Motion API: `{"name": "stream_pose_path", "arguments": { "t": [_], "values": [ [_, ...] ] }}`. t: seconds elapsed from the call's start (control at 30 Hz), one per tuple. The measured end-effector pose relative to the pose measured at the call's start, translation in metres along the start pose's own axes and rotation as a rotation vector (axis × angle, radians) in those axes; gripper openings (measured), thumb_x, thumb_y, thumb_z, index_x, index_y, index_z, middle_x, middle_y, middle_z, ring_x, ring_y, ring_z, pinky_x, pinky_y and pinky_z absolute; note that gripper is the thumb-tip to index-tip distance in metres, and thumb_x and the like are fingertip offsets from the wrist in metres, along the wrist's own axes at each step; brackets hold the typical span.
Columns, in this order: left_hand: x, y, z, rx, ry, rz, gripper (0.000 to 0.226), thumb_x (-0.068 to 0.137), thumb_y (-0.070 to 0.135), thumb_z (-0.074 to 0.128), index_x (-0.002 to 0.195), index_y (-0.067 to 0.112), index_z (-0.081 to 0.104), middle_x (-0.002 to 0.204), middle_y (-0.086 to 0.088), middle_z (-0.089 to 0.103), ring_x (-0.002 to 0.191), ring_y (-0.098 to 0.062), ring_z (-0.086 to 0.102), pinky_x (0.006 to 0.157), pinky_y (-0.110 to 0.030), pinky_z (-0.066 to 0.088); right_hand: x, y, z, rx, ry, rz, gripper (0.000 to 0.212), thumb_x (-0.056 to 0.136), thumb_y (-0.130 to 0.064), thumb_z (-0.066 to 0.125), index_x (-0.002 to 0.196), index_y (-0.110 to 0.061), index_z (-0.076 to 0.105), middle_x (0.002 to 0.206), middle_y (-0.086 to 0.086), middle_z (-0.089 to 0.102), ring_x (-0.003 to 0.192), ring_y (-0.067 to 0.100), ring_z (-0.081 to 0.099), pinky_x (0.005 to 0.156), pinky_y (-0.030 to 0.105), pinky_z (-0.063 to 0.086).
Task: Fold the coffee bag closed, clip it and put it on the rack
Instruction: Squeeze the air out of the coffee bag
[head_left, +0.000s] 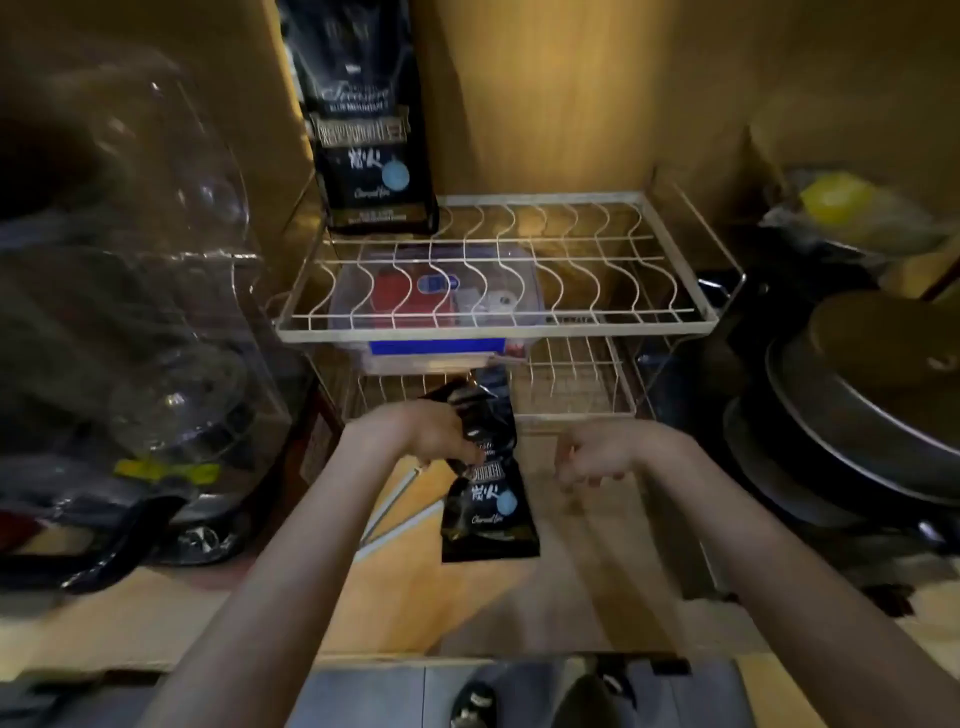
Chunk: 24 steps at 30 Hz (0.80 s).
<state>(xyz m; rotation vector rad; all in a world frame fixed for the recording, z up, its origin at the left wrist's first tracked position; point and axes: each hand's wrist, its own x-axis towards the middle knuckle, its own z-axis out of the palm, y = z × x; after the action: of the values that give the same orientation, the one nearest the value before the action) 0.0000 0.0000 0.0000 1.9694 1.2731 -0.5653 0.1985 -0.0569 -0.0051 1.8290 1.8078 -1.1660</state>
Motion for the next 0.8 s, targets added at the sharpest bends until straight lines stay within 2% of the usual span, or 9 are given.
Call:
{"name": "stream_pose_path", "arguments": {
  "t": [0.07,0.17,0.27,0.33,0.43,0.5,0.57,0.7,0.8],
  "values": [
    [0.007,-0.006,0.013,-0.033,-0.002,0.005,0.043,0.083,0.045,0.053,0.114,0.015,0.055,0.123,-0.009,0.057,0.106,-0.025,0.054,0.092,-0.033,0.041,0.013,0.001,0.014,0.038,0.011,0.019,0.04,0.083,-0.029,0.061,0.115,-0.006,0.056,0.089,0.005,0.059,0.073,0.015,0.052,0.053,0.024,0.038],
    [0.021,-0.018,0.041,-0.127,0.024,-0.018,0.055,0.084,0.043,0.054,0.128,0.012,0.042,0.136,-0.012,0.047,0.122,-0.026,0.043,0.087,-0.026,0.031,0.037,0.008,0.044,0.179,0.016,0.006,0.056,0.079,-0.031,0.068,0.124,-0.004,0.046,0.113,0.007,0.055,0.091,0.016,0.05,0.059,0.02,0.038],
    [0.034,-0.028,0.067,-0.247,0.061,-0.079,0.073,0.079,0.048,0.059,0.133,0.007,0.032,0.143,-0.014,0.036,0.13,-0.027,0.033,0.092,-0.027,0.032,0.056,0.014,0.068,0.393,-0.009,-0.025,0.068,0.074,-0.024,0.075,0.13,-0.006,0.04,0.127,0.006,0.052,0.111,0.02,0.05,0.083,0.022,0.041],
    [0.04,-0.033,0.082,-0.336,0.085,-0.088,0.079,0.076,0.046,0.064,0.133,0.004,0.029,0.144,-0.015,0.035,0.131,-0.027,0.031,0.093,-0.028,0.032,0.064,0.016,0.083,0.507,-0.01,-0.053,0.068,0.071,-0.018,0.077,0.129,-0.01,0.043,0.132,0.008,0.052,0.112,0.019,0.051,0.093,0.027,0.041],
    [0.047,-0.035,0.098,-0.58,0.139,-0.041,0.078,0.072,0.035,0.071,0.132,0.008,0.03,0.137,-0.014,0.043,0.123,-0.027,0.041,0.093,-0.027,0.035,0.07,0.017,0.098,0.589,0.051,-0.025,0.062,0.069,-0.013,0.078,0.123,-0.01,0.049,0.125,0.008,0.057,0.101,0.014,0.052,0.086,0.025,0.041],
    [0.052,-0.036,0.105,-0.75,0.183,0.01,0.071,0.072,0.027,0.073,0.13,0.013,0.034,0.132,-0.011,0.05,0.116,-0.026,0.048,0.099,-0.036,0.04,0.073,0.016,0.107,0.632,0.077,-0.007,0.06,0.069,-0.011,0.077,0.122,-0.008,0.05,0.123,0.01,0.059,0.098,0.014,0.052,0.083,0.024,0.041],
    [0.054,-0.036,0.109,-0.904,0.192,0.036,0.068,0.071,0.024,0.074,0.127,0.015,0.037,0.127,-0.01,0.054,0.109,-0.023,0.053,0.097,-0.039,0.043,0.076,0.013,0.115,0.666,0.118,-0.007,0.06,0.067,-0.009,0.077,0.121,-0.01,0.05,0.12,0.009,0.061,0.095,0.014,0.054,0.08,0.023,0.042],
    [0.058,-0.033,0.116,-1.121,0.219,0.036,0.07,0.068,0.024,0.075,0.127,0.017,0.036,0.118,-0.007,0.057,0.098,-0.017,0.059,0.076,-0.027,0.05,0.082,0.012,0.129,0.677,0.264,0.049,0.062,0.062,-0.013,0.078,0.116,-0.013,0.05,0.112,0.005,0.063,0.096,0.019,0.059,0.08,0.03,0.049],
    [0.061,-0.027,0.116,-1.286,0.259,-0.013,0.069,0.068,0.026,0.074,0.126,0.019,0.038,0.108,-0.003,0.059,0.088,-0.012,0.06,0.063,-0.021,0.045,0.083,0.011,0.139,0.732,0.362,0.104,0.057,0.06,-0.011,0.077,0.111,-0.012,0.051,0.11,0.005,0.064,0.097,0.023,0.061,0.081,0.034,0.05]
  ]
}}
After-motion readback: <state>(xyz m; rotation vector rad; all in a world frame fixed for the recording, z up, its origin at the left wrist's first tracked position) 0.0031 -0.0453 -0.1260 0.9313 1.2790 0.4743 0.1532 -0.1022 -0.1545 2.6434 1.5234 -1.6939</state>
